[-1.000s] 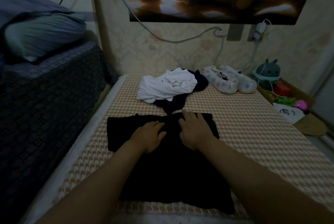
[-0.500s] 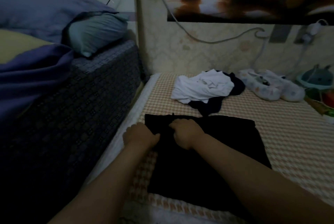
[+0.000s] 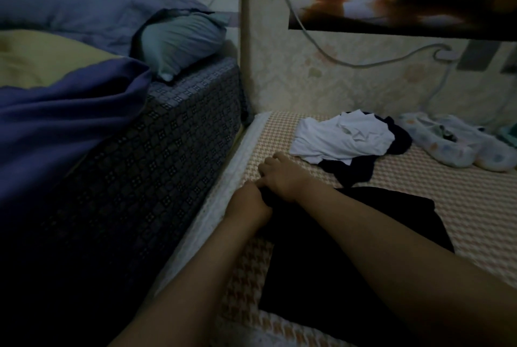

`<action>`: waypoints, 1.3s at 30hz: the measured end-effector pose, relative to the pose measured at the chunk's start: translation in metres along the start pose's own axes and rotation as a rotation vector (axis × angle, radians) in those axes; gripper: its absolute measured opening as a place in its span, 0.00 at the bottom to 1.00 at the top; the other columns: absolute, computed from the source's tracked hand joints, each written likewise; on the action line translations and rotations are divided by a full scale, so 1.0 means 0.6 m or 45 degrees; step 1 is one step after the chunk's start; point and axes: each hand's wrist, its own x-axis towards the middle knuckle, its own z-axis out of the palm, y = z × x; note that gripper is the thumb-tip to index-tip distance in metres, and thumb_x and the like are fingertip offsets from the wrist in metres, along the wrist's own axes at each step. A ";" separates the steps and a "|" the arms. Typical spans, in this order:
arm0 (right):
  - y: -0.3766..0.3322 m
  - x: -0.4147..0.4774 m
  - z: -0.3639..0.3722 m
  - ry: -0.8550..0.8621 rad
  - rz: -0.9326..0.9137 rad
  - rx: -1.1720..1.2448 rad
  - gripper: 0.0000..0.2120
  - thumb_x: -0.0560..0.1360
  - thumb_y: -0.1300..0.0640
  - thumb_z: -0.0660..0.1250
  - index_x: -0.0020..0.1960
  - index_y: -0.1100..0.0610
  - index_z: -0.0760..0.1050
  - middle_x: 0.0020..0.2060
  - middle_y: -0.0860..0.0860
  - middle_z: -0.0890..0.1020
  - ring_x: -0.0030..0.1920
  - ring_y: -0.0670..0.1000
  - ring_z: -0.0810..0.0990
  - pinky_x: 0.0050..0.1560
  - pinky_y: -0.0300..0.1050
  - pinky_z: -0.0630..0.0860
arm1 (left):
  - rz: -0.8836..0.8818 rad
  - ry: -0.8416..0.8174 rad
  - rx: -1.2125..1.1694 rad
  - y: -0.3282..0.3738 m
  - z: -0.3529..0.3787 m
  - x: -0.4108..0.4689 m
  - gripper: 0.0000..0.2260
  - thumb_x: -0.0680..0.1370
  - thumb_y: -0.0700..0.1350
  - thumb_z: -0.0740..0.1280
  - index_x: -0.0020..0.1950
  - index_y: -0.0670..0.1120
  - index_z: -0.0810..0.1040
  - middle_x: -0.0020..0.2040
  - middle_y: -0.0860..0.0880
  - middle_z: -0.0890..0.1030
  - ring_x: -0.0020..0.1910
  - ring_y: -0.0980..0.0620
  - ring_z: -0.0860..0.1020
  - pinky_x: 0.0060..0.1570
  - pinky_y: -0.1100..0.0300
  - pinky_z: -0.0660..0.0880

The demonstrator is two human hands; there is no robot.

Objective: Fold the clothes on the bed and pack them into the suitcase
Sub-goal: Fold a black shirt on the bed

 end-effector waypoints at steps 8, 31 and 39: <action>0.072 -0.121 -0.028 0.066 0.306 0.083 0.17 0.52 0.51 0.80 0.37 0.52 0.78 0.36 0.53 0.78 0.35 0.56 0.77 0.35 0.45 0.68 | 0.242 -0.237 -0.240 0.024 -0.007 -0.011 0.06 0.73 0.44 0.70 0.42 0.47 0.74 0.38 0.50 0.77 0.36 0.54 0.74 0.33 0.61 0.69; 0.023 -0.112 0.029 -0.060 0.229 -0.043 0.12 0.56 0.55 0.80 0.35 0.43 0.82 0.28 0.46 0.78 0.32 0.50 0.76 0.36 0.41 0.68 | 0.274 -0.404 0.183 0.036 0.034 -0.010 0.12 0.76 0.50 0.67 0.39 0.42 0.78 0.37 0.41 0.78 0.43 0.44 0.79 0.38 0.55 0.73; 0.063 -0.240 -0.022 0.215 0.619 0.586 0.04 0.69 0.67 0.70 0.36 0.63 0.78 0.35 0.57 0.79 0.35 0.56 0.78 0.35 0.42 0.71 | 0.245 -0.634 0.232 0.127 0.015 -0.030 0.16 0.75 0.55 0.67 0.47 0.42 0.80 0.45 0.42 0.80 0.36 0.51 0.74 0.30 0.62 0.66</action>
